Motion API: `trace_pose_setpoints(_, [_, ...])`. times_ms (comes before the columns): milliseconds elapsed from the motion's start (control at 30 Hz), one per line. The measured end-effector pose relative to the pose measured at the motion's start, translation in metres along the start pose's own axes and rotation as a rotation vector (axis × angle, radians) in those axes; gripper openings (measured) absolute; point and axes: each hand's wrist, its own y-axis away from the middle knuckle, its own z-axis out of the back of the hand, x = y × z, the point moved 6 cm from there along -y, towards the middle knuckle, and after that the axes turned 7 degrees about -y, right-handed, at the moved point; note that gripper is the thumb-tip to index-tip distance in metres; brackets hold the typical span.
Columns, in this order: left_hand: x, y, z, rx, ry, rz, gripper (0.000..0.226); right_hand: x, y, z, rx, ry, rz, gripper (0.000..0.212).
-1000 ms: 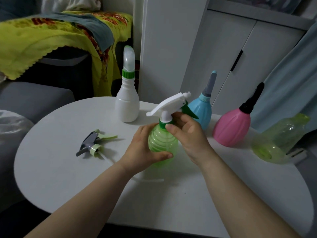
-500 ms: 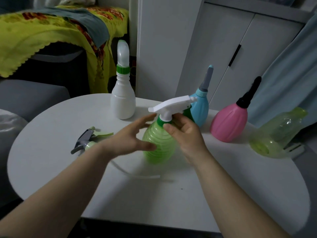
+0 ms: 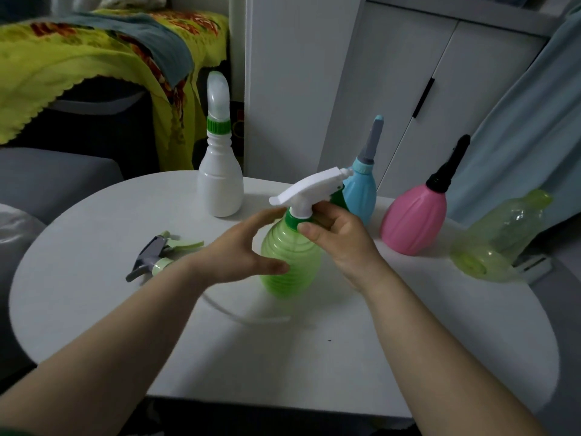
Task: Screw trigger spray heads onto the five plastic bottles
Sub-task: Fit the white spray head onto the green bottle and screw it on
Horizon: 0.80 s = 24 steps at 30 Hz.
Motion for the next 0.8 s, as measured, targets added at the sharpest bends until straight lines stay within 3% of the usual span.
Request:
trace_pose_setpoints(67, [-0.001, -0.001, -0.001, 0.006, 0.004, -0.013, 0.074, -0.001, -0.001, 0.000, -0.008, 0.019, -0.001, 0.031])
trace_pose_setpoints(200, [-0.010, 0.005, -0.007, -0.372, -0.189, 0.064, 0.071, -0.004, 0.005, 0.003, -0.248, 0.096, 0.070, 0.028])
trace_pose_setpoints(267, [-0.014, 0.008, -0.011, -0.460, -0.250, 0.078, 0.071, -0.004, 0.008, 0.001, -0.343, 0.183, 0.104, 0.030])
trace_pose_setpoints(400, [-0.016, 0.007, -0.009, -0.455, -0.220, 0.067, 0.070, -0.002, 0.008, -0.007, -0.374, 0.234, 0.085, 0.036])
trace_pose_setpoints(600, [-0.010, 0.003, -0.009, -0.367, -0.161, 0.069, 0.073, -0.006, 0.012, -0.015, -0.110, 0.139, 0.036, 0.031])
trace_pose_setpoints(733, [-0.006, 0.003, -0.009, -0.344, -0.142, 0.047, 0.073, -0.009, 0.010, -0.003, -0.277, 0.072, 0.059, 0.017])
trace_pose_setpoints(800, [-0.005, 0.002, -0.009, -0.332, -0.146, 0.041, 0.074, -0.012, 0.009, -0.001, -0.375, 0.017, 0.062, 0.022])
